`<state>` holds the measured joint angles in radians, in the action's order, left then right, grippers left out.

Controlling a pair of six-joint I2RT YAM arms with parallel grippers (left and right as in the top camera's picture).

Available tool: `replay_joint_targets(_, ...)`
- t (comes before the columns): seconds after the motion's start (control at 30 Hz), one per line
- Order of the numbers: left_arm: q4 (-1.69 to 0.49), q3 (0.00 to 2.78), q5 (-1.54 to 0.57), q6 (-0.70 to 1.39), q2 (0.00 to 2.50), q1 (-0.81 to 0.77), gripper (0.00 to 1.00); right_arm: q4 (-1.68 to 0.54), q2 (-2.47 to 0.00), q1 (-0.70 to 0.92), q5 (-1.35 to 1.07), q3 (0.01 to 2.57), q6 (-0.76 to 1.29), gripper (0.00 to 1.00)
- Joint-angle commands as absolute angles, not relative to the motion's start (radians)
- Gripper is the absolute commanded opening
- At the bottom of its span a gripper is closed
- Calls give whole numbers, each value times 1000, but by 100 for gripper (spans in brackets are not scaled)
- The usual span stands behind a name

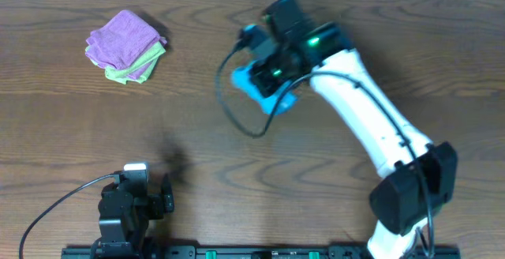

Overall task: Fold the cloth
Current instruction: 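Drag the blue cloth toward table center and release it, then grasp the blue cloth's corner again with the right gripper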

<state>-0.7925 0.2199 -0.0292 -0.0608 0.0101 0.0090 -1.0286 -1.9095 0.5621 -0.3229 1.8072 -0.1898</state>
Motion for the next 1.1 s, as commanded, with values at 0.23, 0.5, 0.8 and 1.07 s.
replay_joint_targets(0.23,-826,183,-15,-86,4,6,95,-1004,-1864,624,-268,1964,-207,1)
replay_joint_targets(0.5,-826,183,-15,-86,4,6,95,-1003,-1919,476,-104,1895,-207,2)
replay_joint_targets(0.8,-826,183,-15,-86,4,6,95,-991,-1990,210,-41,1843,-38,99)
replay_joint_targets(1.07,-826,183,-15,-86,4,6,95,-1075,-1998,144,-178,1842,-115,99)
